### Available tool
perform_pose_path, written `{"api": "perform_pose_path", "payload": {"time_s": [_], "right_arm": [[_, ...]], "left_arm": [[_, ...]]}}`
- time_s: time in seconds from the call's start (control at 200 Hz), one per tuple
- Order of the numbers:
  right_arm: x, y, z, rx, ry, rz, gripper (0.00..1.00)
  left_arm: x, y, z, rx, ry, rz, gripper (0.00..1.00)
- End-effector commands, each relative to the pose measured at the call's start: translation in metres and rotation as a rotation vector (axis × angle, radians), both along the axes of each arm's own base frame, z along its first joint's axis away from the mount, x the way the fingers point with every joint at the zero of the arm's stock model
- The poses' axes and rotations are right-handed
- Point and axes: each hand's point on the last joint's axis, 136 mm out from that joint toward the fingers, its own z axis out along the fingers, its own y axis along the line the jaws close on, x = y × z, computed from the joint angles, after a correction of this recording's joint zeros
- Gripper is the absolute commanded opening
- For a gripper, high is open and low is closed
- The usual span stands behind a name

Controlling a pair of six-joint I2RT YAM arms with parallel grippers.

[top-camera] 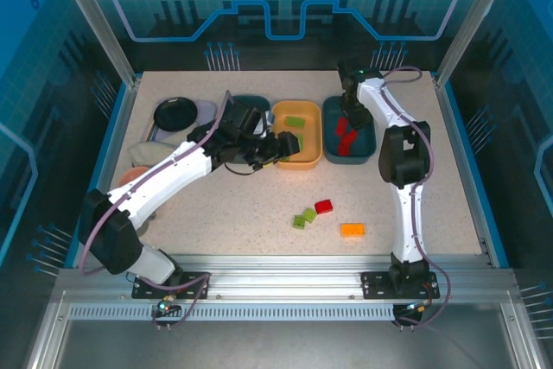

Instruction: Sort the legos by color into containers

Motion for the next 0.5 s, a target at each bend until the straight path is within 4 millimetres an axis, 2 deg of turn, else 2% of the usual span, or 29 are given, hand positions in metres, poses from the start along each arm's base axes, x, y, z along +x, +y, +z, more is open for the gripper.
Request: {"api": "perform_pose_path", "payload": {"time_s": [0.0, 0.065, 0.305, 0.495], "right_arm": [[0.006, -0.015, -0.005, -0.049, 0.024, 0.003, 0.48], [0.008, -0.018, -0.008, -0.060, 0.037, 0.011, 0.48], [0.006, -0.025, -0.019, -0.070, 0.078, 0.006, 0.49], [0.002, -0.029, -0.024, -0.069, 0.099, -0.007, 0.54]], "left_arm": [[0.011, -0.016, 0.027, -0.046, -0.082, -0.053, 0.78], [0.016, -0.019, 0.032, -0.050, -0.096, -0.055, 0.79], [0.019, -0.024, 0.027, -0.049, -0.080, -0.064, 0.79], [0.018, -0.023, 0.028, -0.043, -0.081, -0.066, 0.79]]}}
